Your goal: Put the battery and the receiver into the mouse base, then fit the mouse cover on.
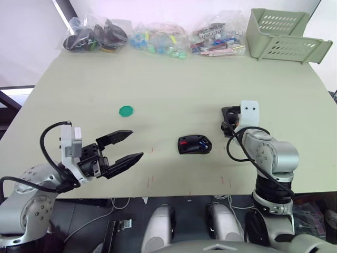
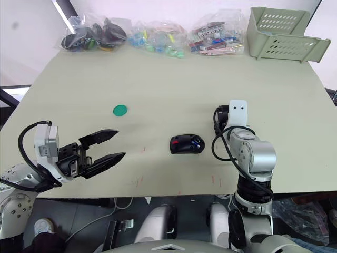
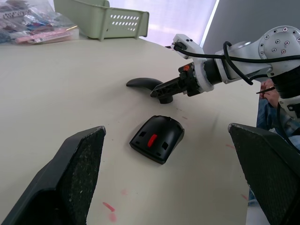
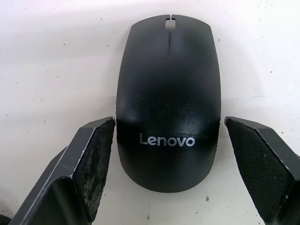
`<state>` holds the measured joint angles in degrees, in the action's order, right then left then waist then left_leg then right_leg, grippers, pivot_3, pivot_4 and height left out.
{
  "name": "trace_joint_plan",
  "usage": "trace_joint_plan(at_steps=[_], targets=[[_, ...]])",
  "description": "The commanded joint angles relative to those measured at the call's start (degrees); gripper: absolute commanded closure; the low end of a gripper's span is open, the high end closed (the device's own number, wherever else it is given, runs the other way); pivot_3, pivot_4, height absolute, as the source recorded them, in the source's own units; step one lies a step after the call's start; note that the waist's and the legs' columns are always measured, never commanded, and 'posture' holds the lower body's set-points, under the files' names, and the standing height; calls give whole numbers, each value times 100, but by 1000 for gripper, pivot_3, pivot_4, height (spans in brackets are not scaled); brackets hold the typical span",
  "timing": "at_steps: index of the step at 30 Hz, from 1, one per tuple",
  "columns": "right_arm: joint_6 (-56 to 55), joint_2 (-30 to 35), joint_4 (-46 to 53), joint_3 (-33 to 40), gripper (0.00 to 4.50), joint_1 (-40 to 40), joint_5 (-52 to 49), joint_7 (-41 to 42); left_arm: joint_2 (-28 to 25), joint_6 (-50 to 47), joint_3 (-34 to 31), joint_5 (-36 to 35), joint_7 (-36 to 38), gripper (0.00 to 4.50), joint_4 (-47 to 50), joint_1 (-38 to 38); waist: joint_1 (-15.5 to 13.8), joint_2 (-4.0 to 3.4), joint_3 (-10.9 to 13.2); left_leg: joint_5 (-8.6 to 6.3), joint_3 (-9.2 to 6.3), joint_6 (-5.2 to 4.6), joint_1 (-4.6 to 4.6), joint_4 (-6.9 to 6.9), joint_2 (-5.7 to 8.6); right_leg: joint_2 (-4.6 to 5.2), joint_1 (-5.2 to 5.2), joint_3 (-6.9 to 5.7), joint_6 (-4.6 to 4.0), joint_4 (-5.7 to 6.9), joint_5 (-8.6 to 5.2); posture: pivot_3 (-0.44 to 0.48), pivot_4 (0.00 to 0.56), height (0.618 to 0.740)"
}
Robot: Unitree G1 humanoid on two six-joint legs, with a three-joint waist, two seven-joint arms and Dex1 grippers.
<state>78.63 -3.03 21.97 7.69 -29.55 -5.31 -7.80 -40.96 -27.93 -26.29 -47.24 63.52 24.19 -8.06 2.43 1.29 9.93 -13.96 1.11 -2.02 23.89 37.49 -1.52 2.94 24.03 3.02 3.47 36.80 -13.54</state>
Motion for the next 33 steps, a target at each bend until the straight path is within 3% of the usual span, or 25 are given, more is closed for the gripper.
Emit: trace_joint_plan(at_steps=[1, 14, 17, 19, 33], targets=[[-69, -12, 269, -48, 541, -9, 29, 17, -81, 113, 13, 6, 29, 0, 56, 12, 0, 0, 0, 0, 0, 0, 0, 0, 0, 0, 0, 0, 0, 0, 0, 0, 150, 740], [-37, 9, 344, -168, 541, 86, 45, 97, -30, 218, 128, 112, -15, 0, 45, -20, 0, 0, 0, 1, 0, 1, 0, -2, 1, 0, 0, 0, 2, 0, 1, 0, 150, 740], [-36, 17, 355, -160, 1313, 91, 54, 116, -33, 211, 135, 94, -14, 0, 56, -5, 0, 0, 0, 1, -1, 1, 0, -2, 1, 0, 0, 0, 3, 0, 2, 0, 150, 740], [-39, 25, 362, -170, 2182, 92, 70, 122, -28, 211, 139, 90, -18, 0, 55, 4, 0, 0, 0, 1, -1, 2, 0, -2, 1, 0, 0, -1, 3, 1, 2, 0, 150, 740], [-71, 256, 485, -272, 2226, 97, -30, 375, 5, 202, 149, 58, -58, 0, 93, 11, 0, 0, 0, 2, 0, 3, 0, -2, 2, 0, 0, -1, 4, 1, 2, 0, 150, 740]])
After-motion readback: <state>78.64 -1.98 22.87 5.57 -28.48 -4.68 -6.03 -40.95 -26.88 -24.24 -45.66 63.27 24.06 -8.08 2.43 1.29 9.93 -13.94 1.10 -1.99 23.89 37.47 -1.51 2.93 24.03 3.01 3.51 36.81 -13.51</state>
